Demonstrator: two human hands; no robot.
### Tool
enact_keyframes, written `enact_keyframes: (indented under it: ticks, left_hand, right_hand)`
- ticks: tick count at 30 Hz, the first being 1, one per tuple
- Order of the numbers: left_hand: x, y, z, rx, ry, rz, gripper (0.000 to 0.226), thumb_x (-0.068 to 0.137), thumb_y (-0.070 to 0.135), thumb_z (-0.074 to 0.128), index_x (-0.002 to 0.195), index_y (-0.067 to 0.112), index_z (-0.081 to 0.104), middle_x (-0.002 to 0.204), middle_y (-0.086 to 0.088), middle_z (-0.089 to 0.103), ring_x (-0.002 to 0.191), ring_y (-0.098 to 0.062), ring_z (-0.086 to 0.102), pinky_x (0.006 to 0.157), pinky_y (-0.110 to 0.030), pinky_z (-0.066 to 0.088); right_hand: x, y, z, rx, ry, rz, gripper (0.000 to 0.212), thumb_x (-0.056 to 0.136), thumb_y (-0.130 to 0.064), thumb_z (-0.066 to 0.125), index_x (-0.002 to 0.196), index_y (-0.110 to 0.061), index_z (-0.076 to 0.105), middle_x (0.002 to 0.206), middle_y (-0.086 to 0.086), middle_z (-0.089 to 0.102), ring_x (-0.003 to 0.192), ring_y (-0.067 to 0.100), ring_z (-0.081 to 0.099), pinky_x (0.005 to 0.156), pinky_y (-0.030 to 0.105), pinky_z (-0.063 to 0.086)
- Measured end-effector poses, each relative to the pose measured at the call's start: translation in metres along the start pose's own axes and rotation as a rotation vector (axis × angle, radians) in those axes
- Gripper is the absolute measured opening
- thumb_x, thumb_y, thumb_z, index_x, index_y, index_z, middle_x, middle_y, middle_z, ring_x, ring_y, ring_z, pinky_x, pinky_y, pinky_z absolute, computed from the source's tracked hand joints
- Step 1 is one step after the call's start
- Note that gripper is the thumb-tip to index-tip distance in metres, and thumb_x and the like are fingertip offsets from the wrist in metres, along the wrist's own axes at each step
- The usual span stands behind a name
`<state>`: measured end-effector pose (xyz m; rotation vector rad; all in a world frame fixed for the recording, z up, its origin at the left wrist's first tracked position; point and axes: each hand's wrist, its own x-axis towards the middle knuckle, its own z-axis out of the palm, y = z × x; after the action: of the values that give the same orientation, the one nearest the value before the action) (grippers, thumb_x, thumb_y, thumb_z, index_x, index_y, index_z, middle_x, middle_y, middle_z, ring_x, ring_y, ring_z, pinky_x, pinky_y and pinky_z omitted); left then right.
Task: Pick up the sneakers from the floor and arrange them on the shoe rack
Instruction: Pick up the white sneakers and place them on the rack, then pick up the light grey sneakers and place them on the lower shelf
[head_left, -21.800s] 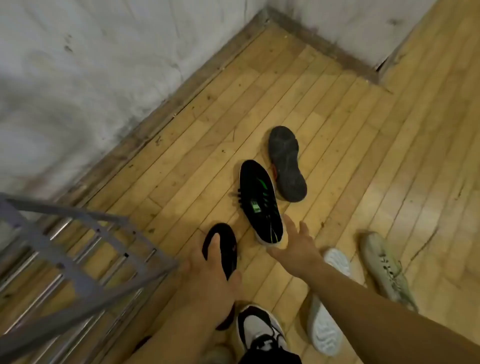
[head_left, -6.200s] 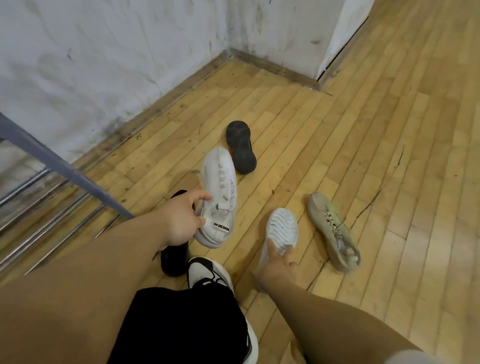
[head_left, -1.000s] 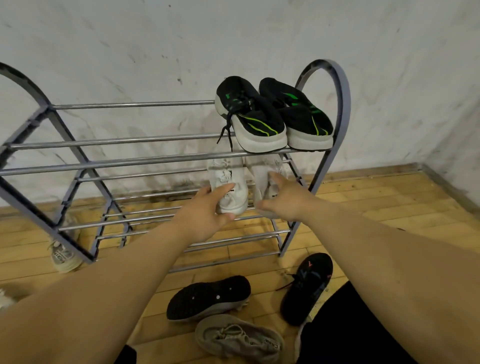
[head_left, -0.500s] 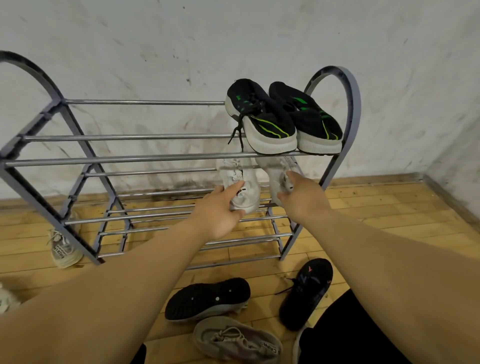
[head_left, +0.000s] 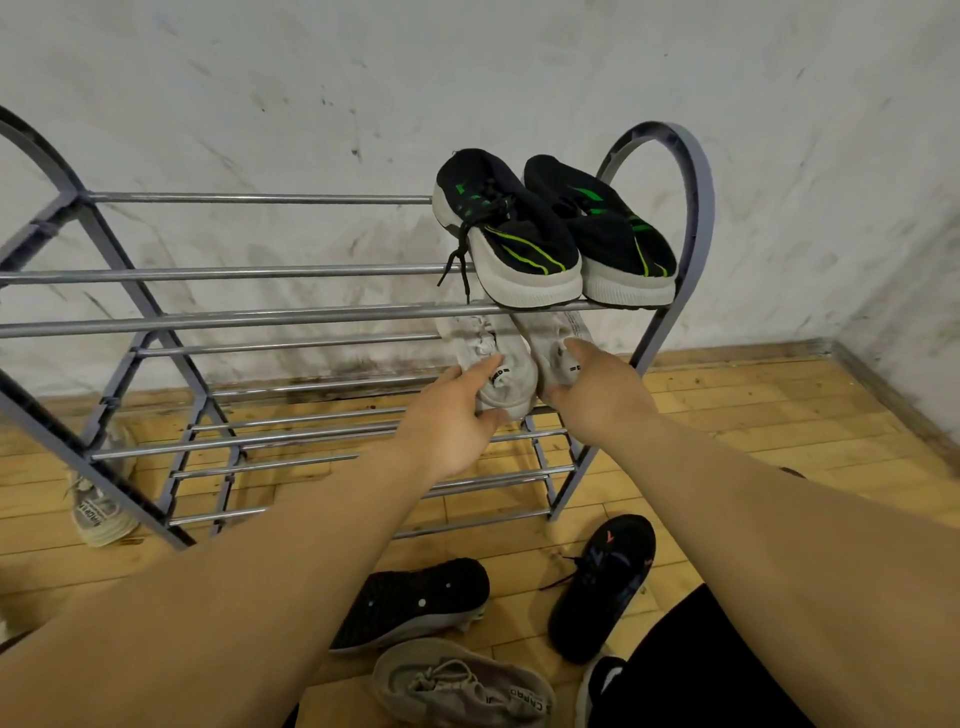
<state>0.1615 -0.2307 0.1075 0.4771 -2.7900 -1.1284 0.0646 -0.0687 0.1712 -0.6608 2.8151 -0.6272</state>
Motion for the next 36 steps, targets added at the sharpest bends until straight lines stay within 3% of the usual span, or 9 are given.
enact_keyframes:
  ticks: [4, 8, 11, 15, 17, 20, 24, 29, 36]
  left_hand:
    - [0.001, 0.001, -0.008, 0.106, -0.058, -0.004, 0.077, 0.096, 0.047, 0.061, 0.16, 0.042, 0.02, 0.16, -0.011, 0.04, 0.145, -0.035, 0.039, 0.116, -0.048, 0.038]
    - [-0.017, -0.001, -0.031, 0.213, -0.054, -0.02, 0.082, 0.092, 0.054, 0.061, 0.16, 0.037, 0.021, 0.152, -0.013, 0.044, 0.143, -0.036, 0.038, 0.115, -0.049, 0.037]
    - [-0.053, 0.0, -0.055, 0.269, -0.047, -0.011, 0.072, 0.092, 0.052, 0.063, 0.155, 0.033, 0.036, 0.144, -0.01, 0.048, 0.137, -0.031, 0.045, 0.112, -0.044, 0.04]
    - [-0.108, -0.002, -0.082, 0.473, -0.451, -0.033, 0.066, 0.096, 0.056, 0.059, 0.155, 0.036, 0.036, 0.149, -0.002, 0.048, 0.13, -0.021, 0.051, 0.103, -0.034, 0.042]
    - [-0.13, -0.005, -0.094, 0.556, -0.634, -0.05, 0.069, 0.097, 0.057, 0.058, 0.158, 0.037, 0.031, 0.158, 0.002, 0.04, 0.134, -0.019, 0.047, 0.104, -0.031, 0.037]
    - [-0.153, -0.013, -0.116, 0.574, -0.735, -0.103, 0.071, 0.097, 0.055, 0.06, 0.158, 0.04, 0.028, 0.162, 0.009, 0.032, 0.141, -0.018, 0.04, 0.106, -0.029, 0.031]
    - [-0.173, -0.053, -0.144, 0.653, -0.881, -0.099, 0.07, 0.093, 0.063, 0.06, 0.154, 0.046, 0.03, 0.154, 0.013, 0.037, 0.138, -0.014, 0.041, 0.111, -0.035, 0.037]
    - [-0.178, -0.149, -0.137, 0.554, -0.861, -0.239, 0.071, 0.092, 0.06, 0.064, 0.153, 0.05, 0.03, 0.159, 0.015, 0.033, 0.129, -0.006, 0.044, 0.101, -0.025, 0.037]
    - [-0.181, -0.283, -0.001, 0.168, -0.656, -0.385, 0.079, 0.093, 0.053, 0.067, 0.157, 0.05, 0.022, 0.157, 0.012, 0.033, 0.125, -0.01, 0.045, 0.1, -0.024, 0.037]
  right_hand:
    - [-0.005, 0.002, -0.001, -0.041, -0.074, -0.036, 0.066, 0.094, -0.038, 0.065, 0.151, -0.017, 0.037, 0.144, 0.013, 0.05, 0.13, 0.032, 0.049, 0.089, 0.034, 0.045]
    - [-0.03, -0.015, -0.009, -0.141, -0.068, -0.143, 0.051, 0.09, -0.048, 0.064, 0.129, -0.018, 0.053, 0.124, 0.01, 0.057, 0.107, 0.028, 0.054, 0.077, 0.033, 0.044]
    - [-0.056, -0.028, -0.008, -0.189, -0.334, -0.278, 0.05, 0.093, -0.049, 0.065, 0.136, -0.025, 0.056, 0.132, 0.001, 0.059, 0.11, 0.02, 0.056, 0.087, 0.033, 0.049]
    - [-0.075, -0.039, 0.017, -0.36, -0.841, -0.35, 0.066, 0.093, -0.053, 0.065, 0.151, -0.033, 0.042, 0.156, -0.001, 0.043, 0.137, 0.023, 0.045, 0.108, 0.036, 0.042]
    - [-0.078, -0.043, 0.032, -0.491, -0.937, -0.373, 0.069, 0.095, -0.05, 0.064, 0.156, -0.031, 0.036, 0.161, 0.0, 0.037, 0.143, 0.025, 0.039, 0.109, 0.037, 0.037]
    - [-0.075, -0.047, 0.057, -0.724, -1.023, -0.419, 0.065, 0.1, -0.043, 0.06, 0.157, -0.024, 0.036, 0.159, 0.006, 0.036, 0.144, 0.03, 0.037, 0.106, 0.038, 0.037]
    - [-0.051, -0.043, 0.1, -0.835, -0.951, -0.443, 0.057, 0.095, -0.034, 0.069, 0.147, -0.021, 0.048, 0.143, 0.007, 0.051, 0.129, 0.029, 0.051, 0.103, 0.042, 0.046]
    - [-0.038, -0.018, 0.185, -0.414, -0.833, -0.35, 0.054, 0.085, -0.039, 0.079, 0.129, -0.035, 0.049, 0.128, -0.003, 0.052, 0.102, 0.019, 0.057, 0.078, 0.033, 0.053]
    - [-0.044, 0.063, 0.299, -0.353, -0.85, -0.301, 0.053, 0.081, -0.054, 0.073, 0.118, -0.041, 0.038, 0.131, -0.006, 0.035, 0.109, 0.026, 0.044, 0.095, 0.042, 0.045]
